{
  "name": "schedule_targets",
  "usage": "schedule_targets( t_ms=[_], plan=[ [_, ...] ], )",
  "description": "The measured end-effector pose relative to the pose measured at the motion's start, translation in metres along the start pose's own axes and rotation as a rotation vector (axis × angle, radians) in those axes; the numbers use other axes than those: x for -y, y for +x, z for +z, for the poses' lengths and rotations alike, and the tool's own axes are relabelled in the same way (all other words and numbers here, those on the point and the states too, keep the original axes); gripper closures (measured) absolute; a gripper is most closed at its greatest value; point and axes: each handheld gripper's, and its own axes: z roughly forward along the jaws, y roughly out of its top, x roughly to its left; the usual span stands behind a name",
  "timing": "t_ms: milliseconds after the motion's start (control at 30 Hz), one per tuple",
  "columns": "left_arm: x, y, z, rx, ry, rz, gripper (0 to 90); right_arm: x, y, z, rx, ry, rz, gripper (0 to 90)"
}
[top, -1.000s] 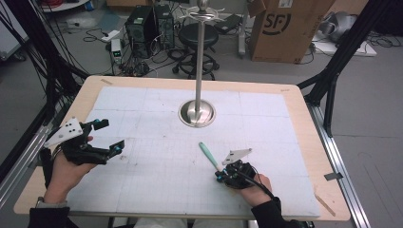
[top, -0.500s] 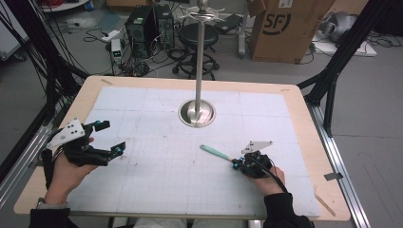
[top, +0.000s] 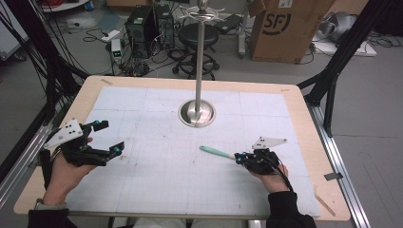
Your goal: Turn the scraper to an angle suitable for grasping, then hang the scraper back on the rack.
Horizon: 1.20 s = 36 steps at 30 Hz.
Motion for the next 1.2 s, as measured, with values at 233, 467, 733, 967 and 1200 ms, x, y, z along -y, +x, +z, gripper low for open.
schedule_targets(
  t_ms=[233,467,733,967,1200],
  plan=[
    [-0.001,-0.001,0.000,0.000,-0.002,0.003,2.2,-0.019,0.008,-0.027,-0.083,-0.122,-0.061,27.5],
    [-0.001,-0.002,0.002,0.000,0.002,0.008,2.2,-0.031,0.016,-0.040,-0.094,-0.145,-0.106,7.5],
    [-0.001,-0.001,0.001,-0.001,0.000,0.006,2.2,-0.032,0.013,-0.045,-0.035,-0.167,-0.102,0.1],
    [-0.002,-0.003,-0.003,-0.004,-0.008,0.005,2.2,-0.033,0.011,-0.035,-0.041,-0.085,-0.157,0.2],
    [-0.001,-0.002,-0.003,-0.006,-0.004,0.004,2.2,-0.043,0.002,-0.021,-0.077,0.037,-0.211,0.5]
  ],
)
